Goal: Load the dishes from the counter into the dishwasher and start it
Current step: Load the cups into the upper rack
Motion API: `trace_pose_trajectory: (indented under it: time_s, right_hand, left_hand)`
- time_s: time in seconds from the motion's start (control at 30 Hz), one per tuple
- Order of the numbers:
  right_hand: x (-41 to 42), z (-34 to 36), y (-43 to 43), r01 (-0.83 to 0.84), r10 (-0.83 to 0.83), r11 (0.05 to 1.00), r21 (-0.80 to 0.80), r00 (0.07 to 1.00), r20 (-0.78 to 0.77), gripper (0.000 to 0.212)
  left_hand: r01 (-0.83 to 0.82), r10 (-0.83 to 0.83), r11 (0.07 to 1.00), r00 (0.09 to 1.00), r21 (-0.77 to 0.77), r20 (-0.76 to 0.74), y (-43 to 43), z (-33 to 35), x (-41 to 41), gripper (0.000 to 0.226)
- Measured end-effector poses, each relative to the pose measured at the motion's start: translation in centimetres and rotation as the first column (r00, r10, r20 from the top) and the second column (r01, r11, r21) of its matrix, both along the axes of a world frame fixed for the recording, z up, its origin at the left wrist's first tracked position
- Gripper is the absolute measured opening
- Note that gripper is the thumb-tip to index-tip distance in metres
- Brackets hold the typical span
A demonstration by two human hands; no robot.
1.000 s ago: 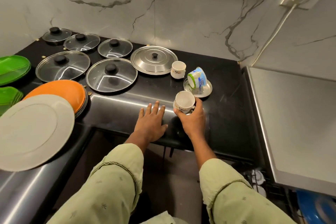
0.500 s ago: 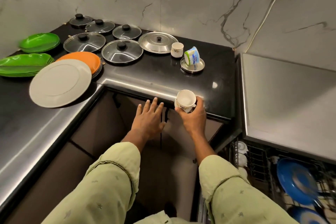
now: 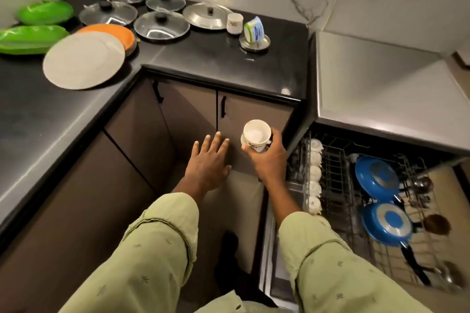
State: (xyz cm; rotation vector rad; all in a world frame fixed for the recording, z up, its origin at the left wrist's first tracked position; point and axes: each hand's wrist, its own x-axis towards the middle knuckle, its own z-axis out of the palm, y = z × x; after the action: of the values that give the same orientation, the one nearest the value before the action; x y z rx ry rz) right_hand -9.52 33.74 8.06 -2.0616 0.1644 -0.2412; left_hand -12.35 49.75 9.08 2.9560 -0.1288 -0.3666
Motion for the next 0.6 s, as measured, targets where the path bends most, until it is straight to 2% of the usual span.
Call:
trace_pose_trajectory:
  time_s: [0.1, 0.27, 0.6]
  right_hand:
    - [-4.5, -0.3, -2.7, 0.009, -0.009, 1.000, 0.012, 0.999, -0.032, 0.073]
    - [-9.4, -0.7, -8.1, 0.067, -0.067, 0.998, 0.005, 0.995, -0.078, 0.069]
    - [-12.8, -1.7, -21.5, 0.101, -0.106, 0.994, -0.038, 0.984, -0.145, 0.075]
  left_hand:
    - [0.042, -0.042, 0.999, 0.997, -0.002, -0.066, -2.7, -1.0, -3.9, 0.076]
    - [0.107, -0.107, 0.994, 0.992, -0.009, -0.071, -7.7, -1.2, -7.3, 0.075]
    - [0.178, -0.178, 0.984, 0.974, -0.018, -0.139, -20.8, -2.4, -8.7, 0.074]
